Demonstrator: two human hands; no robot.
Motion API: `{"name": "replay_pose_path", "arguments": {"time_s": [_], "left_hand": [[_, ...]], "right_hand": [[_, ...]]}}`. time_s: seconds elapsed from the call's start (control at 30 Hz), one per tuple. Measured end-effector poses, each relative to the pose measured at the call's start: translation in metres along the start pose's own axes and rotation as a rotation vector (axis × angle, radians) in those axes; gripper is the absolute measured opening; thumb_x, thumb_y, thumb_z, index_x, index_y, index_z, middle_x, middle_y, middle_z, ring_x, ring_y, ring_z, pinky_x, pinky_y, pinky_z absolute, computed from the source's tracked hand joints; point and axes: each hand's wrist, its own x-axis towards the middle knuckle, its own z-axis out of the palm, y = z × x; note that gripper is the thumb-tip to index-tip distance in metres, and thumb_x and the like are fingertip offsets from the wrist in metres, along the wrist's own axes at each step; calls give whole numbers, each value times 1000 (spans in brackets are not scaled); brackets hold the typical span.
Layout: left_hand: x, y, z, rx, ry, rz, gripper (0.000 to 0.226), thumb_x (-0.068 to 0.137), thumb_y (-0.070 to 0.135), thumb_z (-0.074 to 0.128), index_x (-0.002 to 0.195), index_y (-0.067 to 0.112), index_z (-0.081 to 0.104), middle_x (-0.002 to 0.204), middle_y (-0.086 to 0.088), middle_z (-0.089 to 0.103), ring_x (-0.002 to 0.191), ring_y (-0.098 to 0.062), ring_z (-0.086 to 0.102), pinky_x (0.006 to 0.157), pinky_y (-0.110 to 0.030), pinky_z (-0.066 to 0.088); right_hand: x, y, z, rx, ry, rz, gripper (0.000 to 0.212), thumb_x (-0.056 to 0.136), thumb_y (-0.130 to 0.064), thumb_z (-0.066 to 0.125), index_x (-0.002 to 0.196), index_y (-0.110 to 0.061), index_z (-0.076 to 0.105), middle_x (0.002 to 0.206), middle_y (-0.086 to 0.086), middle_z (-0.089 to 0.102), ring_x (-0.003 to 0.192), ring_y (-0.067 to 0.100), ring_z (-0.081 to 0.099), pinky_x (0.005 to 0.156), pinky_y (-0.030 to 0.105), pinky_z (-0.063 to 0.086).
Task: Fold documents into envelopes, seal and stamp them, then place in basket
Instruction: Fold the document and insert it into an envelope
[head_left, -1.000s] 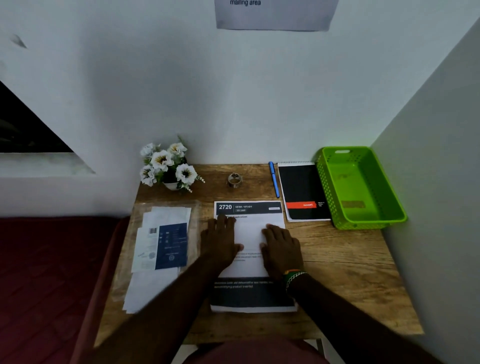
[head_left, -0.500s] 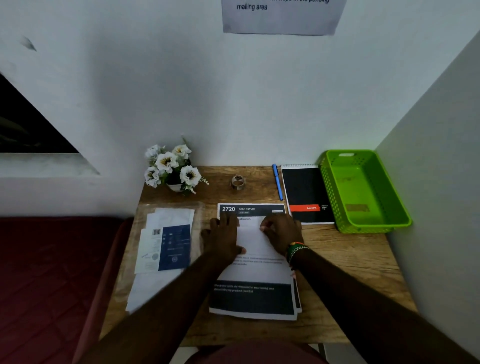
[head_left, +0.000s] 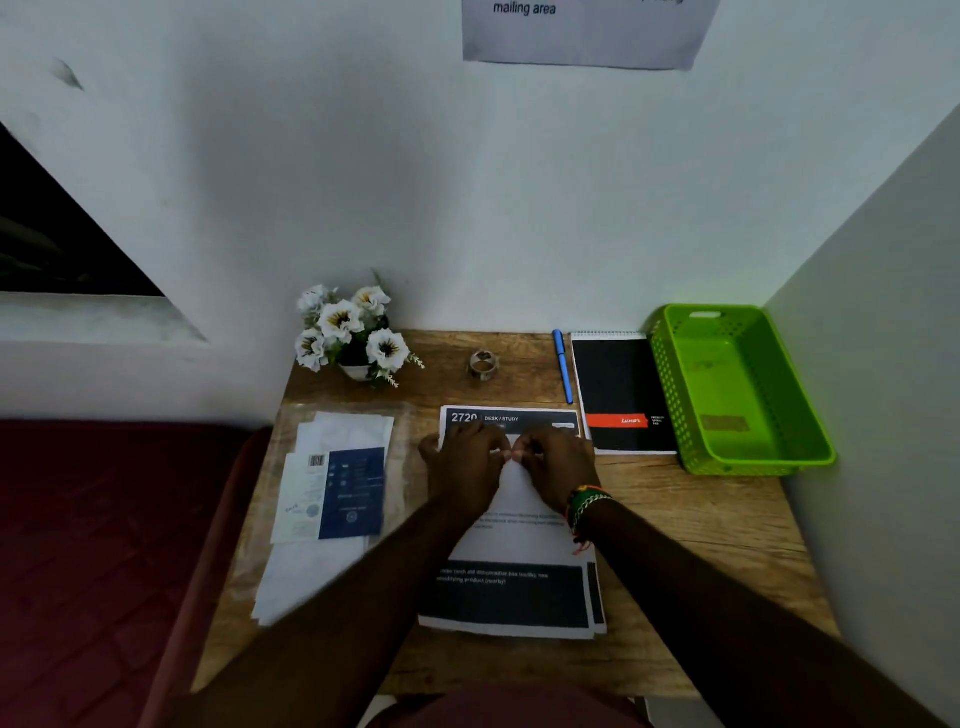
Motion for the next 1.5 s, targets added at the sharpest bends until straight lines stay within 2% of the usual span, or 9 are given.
{"name": "replay_pose_path", "arguments": {"time_s": [0.13, 0.37, 0.53, 0.7, 1.07, 1.13, 1.23, 1.4, 1.5], "left_hand": [[6, -6, -6, 18, 3, 30, 4, 92, 34, 60, 93, 37, 62, 109, 17, 60, 117, -12, 50, 105, -50, 26], [6, -57, -27, 67, -25, -58, 7, 95, 37, 57, 89, 38, 61, 108, 18, 61, 114, -12, 52, 105, -51, 21], [7, -60, -25, -196, -30, -17, 9, 91, 42, 66, 84, 38, 60, 94, 18, 65, 94, -5, 61, 92, -39, 45], [10, -58, -17, -261, -35, -47, 15, 89, 34, 68, 76, 35, 61, 85, 16, 67, 88, -8, 63, 88, -44, 52], [10, -60, -20, -216, -39, -70, 11, 91, 31, 68, 80, 31, 65, 87, 15, 67, 88, -8, 62, 87, -39, 52], [7, -59, -21, -233, -19, -50, 12, 92, 29, 67, 80, 32, 63, 87, 15, 66, 88, -7, 62, 86, -40, 52], [0, -58, -23, -300, 34, 9, 10, 92, 28, 66, 83, 32, 63, 86, 16, 65, 86, -4, 61, 84, -40, 53], [-31, -57, -30, -259, 62, 117, 6, 95, 30, 64, 91, 34, 61, 93, 15, 64, 88, -2, 60, 80, -33, 55], [-54, -62, -27, -188, 94, 183, 8, 94, 26, 66, 100, 29, 64, 105, 9, 68, 97, -7, 62, 84, -28, 54]], "right_hand": [[3, -2, 0, -18, 3, -31, 9, 91, -29, 62, 84, -33, 59, 94, -11, 60, 101, 15, 54, 99, 41, 34], [8, 6, -6, -53, 19, -43, 12, 91, -28, 62, 81, -35, 63, 92, -18, 62, 104, 11, 53, 99, 40, 31], [10, 7, -5, -31, 10, -19, 14, 92, -34, 61, 78, -37, 62, 90, -18, 62, 102, 10, 52, 96, 39, 29], [7, 16, -10, -49, 23, -2, 12, 91, -37, 63, 82, -34, 69, 93, -15, 68, 101, 12, 54, 91, 37, 28], [-4, 57, -38, -63, 88, 118, 16, 87, -24, 68, 74, -32, 66, 84, -13, 69, 96, 16, 62, 94, 37, 32], [-6, 58, -39, -29, 105, 100, 13, 86, -22, 69, 76, -30, 67, 85, -11, 70, 93, 16, 64, 94, 37, 41], [-15, 56, -42, 65, 173, 30, 14, 85, -14, 71, 78, -26, 66, 85, -7, 68, 85, 17, 64, 82, 34, 52], [-42, 61, -40, 131, 238, -32, 12, 87, -18, 72, 84, -26, 64, 83, -9, 66, 79, 11, 61, 69, 30, 49], [-62, 64, -34, 101, 246, -78, 4, 90, -21, 69, 91, -24, 66, 87, -9, 67, 80, 10, 60, 67, 25, 45]]}}
